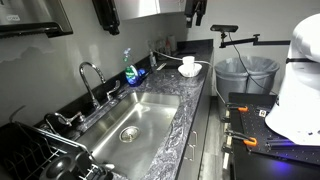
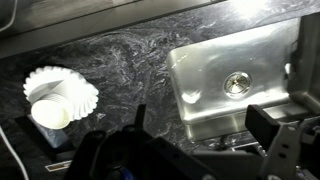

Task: Pick up one cup and move it to the left

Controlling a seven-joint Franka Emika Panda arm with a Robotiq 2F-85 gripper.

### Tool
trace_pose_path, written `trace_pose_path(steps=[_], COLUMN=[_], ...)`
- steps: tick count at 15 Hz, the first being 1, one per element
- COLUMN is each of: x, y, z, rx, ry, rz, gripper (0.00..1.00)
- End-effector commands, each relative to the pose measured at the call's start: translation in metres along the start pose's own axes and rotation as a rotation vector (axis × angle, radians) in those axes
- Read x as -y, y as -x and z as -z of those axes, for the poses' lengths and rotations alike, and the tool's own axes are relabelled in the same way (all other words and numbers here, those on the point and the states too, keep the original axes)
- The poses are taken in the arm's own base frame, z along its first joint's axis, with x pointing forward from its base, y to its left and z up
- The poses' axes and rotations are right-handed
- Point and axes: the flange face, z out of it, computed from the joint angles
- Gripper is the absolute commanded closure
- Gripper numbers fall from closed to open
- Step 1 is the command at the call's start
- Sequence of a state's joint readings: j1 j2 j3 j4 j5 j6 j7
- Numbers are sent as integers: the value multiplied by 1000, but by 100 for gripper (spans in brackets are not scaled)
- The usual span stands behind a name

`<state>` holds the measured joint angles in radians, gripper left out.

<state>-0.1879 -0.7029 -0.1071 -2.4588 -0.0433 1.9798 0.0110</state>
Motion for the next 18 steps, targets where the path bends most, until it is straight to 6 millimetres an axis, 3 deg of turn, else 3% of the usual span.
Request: trace_pose_path(steps=[1,3,12,18], x=[-38,-53,-54,-106], y=[-12,-14,-16,-43], z=[-19,-26,-28,-68], rx=[-28,-30,-12,-53], ry=[66,78,66,92], rz=[-92,-128,-118,-249], gripper=[0,0,0,0])
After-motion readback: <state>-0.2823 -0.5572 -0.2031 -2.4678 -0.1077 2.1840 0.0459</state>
